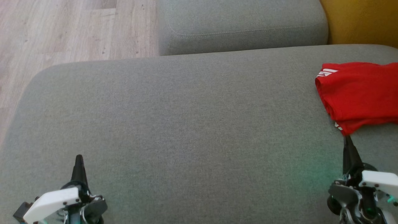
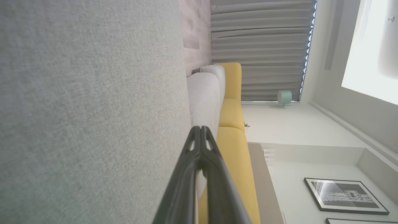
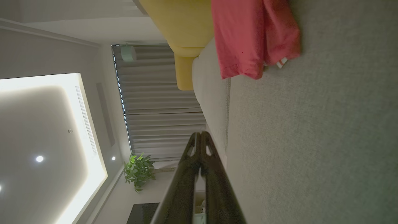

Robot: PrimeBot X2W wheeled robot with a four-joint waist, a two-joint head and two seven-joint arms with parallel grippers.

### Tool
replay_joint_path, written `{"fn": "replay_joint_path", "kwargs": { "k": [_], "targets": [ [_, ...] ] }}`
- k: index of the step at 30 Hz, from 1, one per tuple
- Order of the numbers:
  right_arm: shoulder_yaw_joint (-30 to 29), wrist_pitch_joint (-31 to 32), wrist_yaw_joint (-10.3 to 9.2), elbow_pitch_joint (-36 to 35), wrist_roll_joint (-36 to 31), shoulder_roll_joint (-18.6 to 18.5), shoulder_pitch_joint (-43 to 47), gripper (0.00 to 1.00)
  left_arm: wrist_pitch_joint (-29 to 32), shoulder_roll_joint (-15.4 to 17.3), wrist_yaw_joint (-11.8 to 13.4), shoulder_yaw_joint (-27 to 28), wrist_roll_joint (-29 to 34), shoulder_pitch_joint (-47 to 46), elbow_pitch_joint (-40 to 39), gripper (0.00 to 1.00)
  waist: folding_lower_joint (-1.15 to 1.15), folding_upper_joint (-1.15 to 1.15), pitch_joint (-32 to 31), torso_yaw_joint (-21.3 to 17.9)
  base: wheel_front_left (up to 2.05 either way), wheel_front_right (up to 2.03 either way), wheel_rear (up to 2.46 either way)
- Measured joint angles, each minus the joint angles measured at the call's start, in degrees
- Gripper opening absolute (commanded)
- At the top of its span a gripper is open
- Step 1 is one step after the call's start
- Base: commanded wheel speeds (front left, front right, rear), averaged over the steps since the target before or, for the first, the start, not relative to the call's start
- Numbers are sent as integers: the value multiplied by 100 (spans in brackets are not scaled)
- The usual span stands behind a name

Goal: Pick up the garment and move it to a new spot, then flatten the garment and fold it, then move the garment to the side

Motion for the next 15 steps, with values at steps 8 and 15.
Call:
{"fn": "replay_joint_path", "kwargs": {
  "k": [8, 15],
  "targets": [
    [-23, 48, 0, -8, 118, 0, -96, 0, 49, -3, -44, 65, -122, -72, 7, 0, 0, 0, 7, -1, 0, 0, 0],
    [-26, 48, 0, -8, 118, 0, -96, 0, 51, -4, -45, 122, -122, -72, 7, 0, 0, 0, 6, -1, 0, 0, 0]
  ]
}}
